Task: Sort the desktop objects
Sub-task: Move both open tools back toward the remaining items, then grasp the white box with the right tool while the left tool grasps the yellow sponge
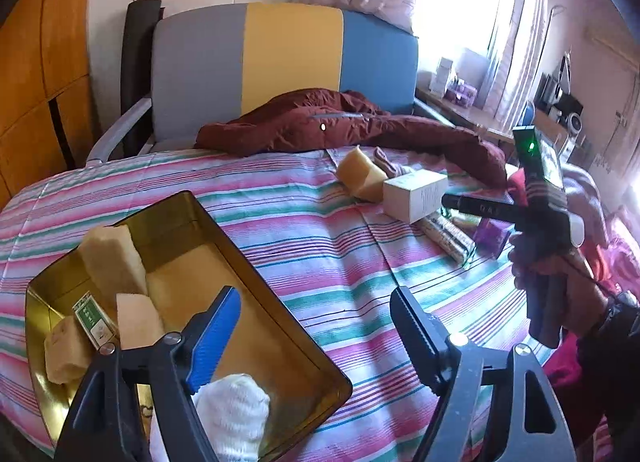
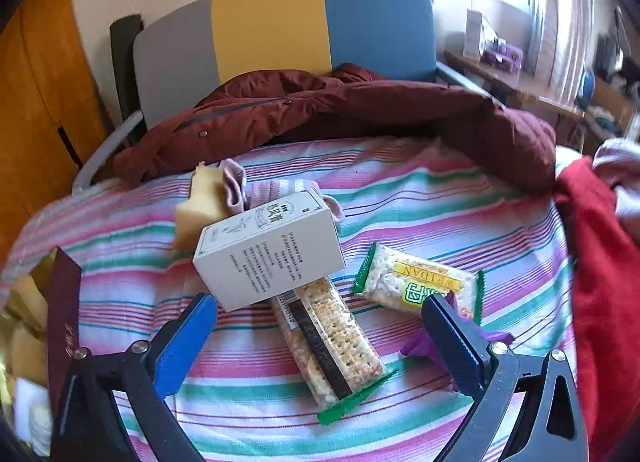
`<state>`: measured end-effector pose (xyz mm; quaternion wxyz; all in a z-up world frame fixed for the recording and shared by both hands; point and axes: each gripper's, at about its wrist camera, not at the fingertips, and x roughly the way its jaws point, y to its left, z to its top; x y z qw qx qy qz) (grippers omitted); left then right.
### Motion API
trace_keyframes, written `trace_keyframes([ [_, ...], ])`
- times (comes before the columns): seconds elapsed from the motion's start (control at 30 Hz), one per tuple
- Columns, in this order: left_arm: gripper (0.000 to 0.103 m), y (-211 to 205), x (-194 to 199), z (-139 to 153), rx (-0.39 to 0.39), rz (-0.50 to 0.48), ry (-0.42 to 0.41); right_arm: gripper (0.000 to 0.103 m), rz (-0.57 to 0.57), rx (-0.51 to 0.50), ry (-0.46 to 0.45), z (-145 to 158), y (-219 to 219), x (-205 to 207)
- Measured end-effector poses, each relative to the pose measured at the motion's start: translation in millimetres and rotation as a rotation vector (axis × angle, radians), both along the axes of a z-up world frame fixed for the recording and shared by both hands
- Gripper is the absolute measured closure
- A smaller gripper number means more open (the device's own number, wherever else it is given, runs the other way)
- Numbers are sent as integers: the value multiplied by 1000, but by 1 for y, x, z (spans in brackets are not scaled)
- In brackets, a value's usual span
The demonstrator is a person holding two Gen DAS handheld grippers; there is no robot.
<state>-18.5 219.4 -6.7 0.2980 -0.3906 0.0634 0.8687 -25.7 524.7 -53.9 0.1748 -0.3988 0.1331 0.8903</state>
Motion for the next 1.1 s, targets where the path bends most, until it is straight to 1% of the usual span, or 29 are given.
trace_keyframes([
  [0.2,24,14,-3,-8,-16,-26,-24,0,-6,-75,24,-9,13,-4],
  [0.37,24,22,-8,-11,-22,-43,-41,0,16,-121,38,-13,18,-9],
  [0.43,24,25,-11,-12,-24,-47,-52,0,18,-155,51,-13,20,-12],
  [0.57,24,28,-13,-14,-31,-42,-56,0,-2,-257,79,-18,33,-20],
  [0.77,24,32,-20,-18,-37,-48,-71,0,-34,-373,89,-32,52,-32],
  [0.87,24,35,-25,-19,-30,-52,-80,0,-26,-422,98,-36,57,-37],
  [0.97,20,40,-30,-19,-30,-58,-81,0,-17,-442,102,-39,58,-44],
  [1.1,20,48,-42,-19,-17,-60,-97,0,0,-480,102,-44,59,-52],
])
